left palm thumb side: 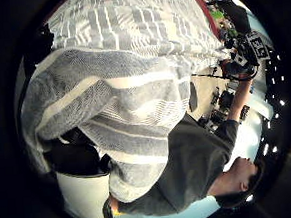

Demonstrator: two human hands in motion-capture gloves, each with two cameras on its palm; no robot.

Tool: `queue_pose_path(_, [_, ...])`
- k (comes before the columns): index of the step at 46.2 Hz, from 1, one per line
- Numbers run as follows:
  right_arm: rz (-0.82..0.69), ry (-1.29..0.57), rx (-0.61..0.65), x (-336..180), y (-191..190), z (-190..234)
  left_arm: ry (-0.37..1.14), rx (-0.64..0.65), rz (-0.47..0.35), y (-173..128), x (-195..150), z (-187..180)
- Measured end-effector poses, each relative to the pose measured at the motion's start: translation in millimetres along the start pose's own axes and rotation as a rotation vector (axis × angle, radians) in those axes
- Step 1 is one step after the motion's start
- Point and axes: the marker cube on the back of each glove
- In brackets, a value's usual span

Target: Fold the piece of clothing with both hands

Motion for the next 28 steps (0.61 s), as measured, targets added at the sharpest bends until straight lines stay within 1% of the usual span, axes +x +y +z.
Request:
queue_pose_path(1, [0.010,-0.005,0.010,7.1,-8.2,-1.4,0.000,0.014,-0.009,0.1,-2.1,-8.4])
queue_pose_path(4, [0.035,0.007,0.025,14.5,-11.4,-24.8,-0.012,0.072,-0.066,-2.2,-9.9,-38.1])
queue_pose_path(7, [0.068,0.017,0.030,22.9,-20.5,-47.9,-0.032,0.112,-0.126,-12.6,-18.4,-62.3])
queue_pose_path(11, [0.126,0.034,0.026,36.6,-42.8,-71.0,-0.053,0.133,-0.187,-39.8,-30.6,-81.9])
queue_pose_path(15, [0.220,0.061,0.019,59.0,-84.6,-88.0,-0.054,0.133,-0.256,-80.9,-46.7,-95.1])
queue_pose_path(18, [0.298,0.076,0.010,75.7,-123.3,-97.1,-0.020,0.098,-0.335,-112.6,-58.2,-101.6])
queue_pose_path(20, [0.328,0.082,0.014,79.1,-139.0,-102.1,0.004,0.053,-0.407,-113.3,-57.3,-107.7])
queue_pose_path(22, [0.364,0.095,0.055,73.6,-140.1,-111.4,0.017,-0.002,-0.471,-104.9,-52.1,-114.8])
queue_pose_path(25, [0.423,0.110,0.113,61.3,-131.2,-124.9,0.019,-0.058,-0.500,-112.3,-51.9,-116.7])
queue_pose_path(28, [0.450,0.106,0.114,62.2,-142.7,-126.4,-0.004,-0.076,-0.515,-130.8,-57.3,-113.3])
